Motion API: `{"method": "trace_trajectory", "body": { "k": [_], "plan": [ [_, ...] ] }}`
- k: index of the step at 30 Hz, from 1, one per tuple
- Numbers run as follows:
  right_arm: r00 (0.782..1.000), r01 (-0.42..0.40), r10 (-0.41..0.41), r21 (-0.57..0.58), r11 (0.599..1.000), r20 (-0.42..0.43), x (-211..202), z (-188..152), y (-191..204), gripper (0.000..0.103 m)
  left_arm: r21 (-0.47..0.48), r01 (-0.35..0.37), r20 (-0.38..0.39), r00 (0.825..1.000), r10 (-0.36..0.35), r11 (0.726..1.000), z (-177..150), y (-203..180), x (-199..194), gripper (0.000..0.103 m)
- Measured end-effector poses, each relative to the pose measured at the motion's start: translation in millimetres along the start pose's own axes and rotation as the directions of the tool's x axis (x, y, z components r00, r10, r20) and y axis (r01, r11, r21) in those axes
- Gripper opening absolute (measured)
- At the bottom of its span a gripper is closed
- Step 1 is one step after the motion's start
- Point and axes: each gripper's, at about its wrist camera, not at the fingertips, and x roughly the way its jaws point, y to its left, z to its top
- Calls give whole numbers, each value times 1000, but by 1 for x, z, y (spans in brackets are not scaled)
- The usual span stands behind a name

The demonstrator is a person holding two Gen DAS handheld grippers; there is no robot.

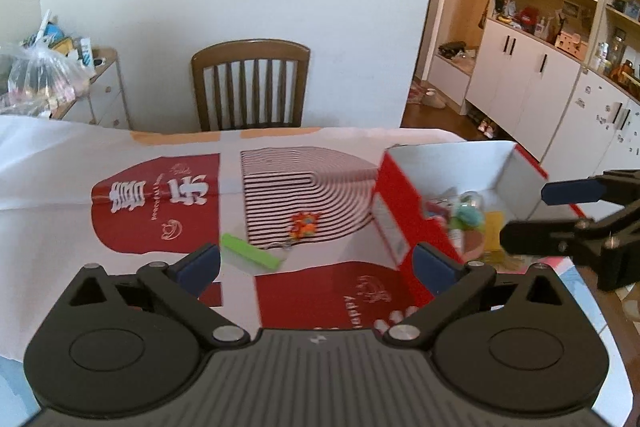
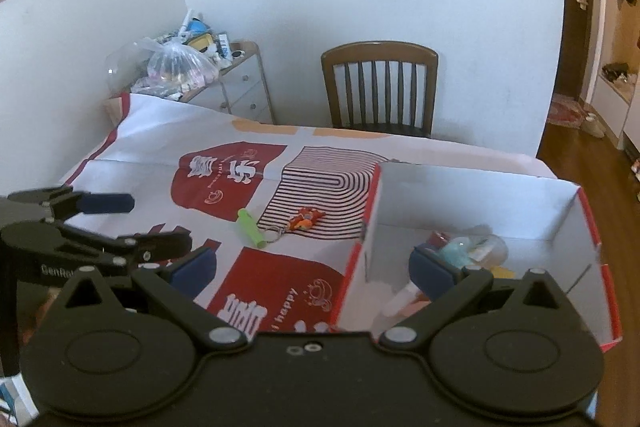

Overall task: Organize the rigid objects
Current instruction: 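Move both tools back toward the green stick and dragon keychain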

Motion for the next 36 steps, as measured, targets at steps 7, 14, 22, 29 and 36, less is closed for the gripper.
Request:
{"method": "trace_trajectory", "body": {
  "k": [7,14,22,29,36],
  "plan": [
    [999,26,-25,37,999,-39,44,20,23,103,-17,-3,13,1000,4,1000,-9,33,31,103],
    [994,34,-27,63,997,-106,93,40,37,100,54,-27,7,1000,26,998,-19,48,66,103],
    [981,64,-50,66,996,-186,145,54,50,100,104,-3,-42,999,8,995,-24,64,110,103],
    [965,109,-82,98,989,-250,186,62,47,99,118,44,-81,996,-34,992,-27,80,147,103],
    [943,144,-101,117,983,-317,222,61,43,95,114,47,-68,997,-39,992,-27,84,169,103]
  ]
}}
